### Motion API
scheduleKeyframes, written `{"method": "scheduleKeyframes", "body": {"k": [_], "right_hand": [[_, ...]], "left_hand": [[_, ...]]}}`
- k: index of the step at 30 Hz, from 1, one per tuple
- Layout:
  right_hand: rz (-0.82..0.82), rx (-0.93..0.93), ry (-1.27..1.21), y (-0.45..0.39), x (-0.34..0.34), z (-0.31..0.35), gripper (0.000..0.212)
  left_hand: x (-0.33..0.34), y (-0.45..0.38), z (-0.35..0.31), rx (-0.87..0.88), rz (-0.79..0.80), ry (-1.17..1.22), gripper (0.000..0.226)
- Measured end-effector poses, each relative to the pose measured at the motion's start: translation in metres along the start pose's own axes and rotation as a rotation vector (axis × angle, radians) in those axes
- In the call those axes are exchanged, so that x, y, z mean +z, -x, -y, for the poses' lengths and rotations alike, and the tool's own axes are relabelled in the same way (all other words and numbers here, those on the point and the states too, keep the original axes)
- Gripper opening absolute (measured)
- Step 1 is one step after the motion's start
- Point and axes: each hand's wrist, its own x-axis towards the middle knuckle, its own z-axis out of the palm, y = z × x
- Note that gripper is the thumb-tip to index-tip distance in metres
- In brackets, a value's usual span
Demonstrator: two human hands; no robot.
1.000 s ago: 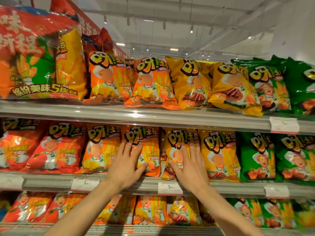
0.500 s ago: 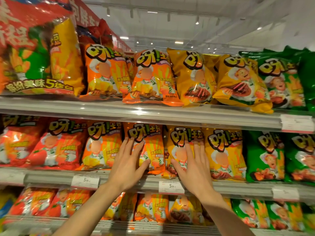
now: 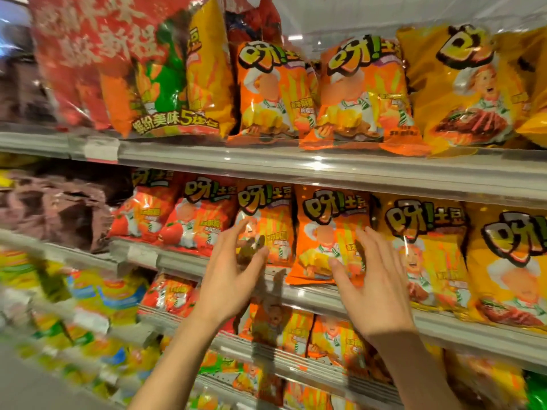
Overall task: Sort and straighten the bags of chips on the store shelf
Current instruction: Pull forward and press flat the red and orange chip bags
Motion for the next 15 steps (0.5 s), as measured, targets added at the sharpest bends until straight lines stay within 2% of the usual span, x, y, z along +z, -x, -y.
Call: {"method": "scheduleKeyframes", "body": {"k": [3, 7, 10, 15], "right_hand": [[-0.023, -0.003, -0.15, 0.004, 0.024, 0.032, 0.061], [-0.19, -0.08, -0.207, 0.016, 0.067, 0.074, 0.051], [-0.162, 0.079, -0.247, 0.017, 0.098, 0.103, 0.052], [-0.171, 0.22, -0.249, 0.004, 0.155, 0.171, 0.052]], "left_hand": [[-0.025, 0.003, 0.024, -0.061, -0.06, 0.02, 0.056], [-0.064, -0.001, 0.069, -0.122, -0.121, 0.123, 0.055], [-0.098, -0.015, 0.102, -0.112, -0.124, 0.194, 0.057], [-0.169, -0.061, 0.172, -0.055, -0.069, 0.202, 0.057]]}}
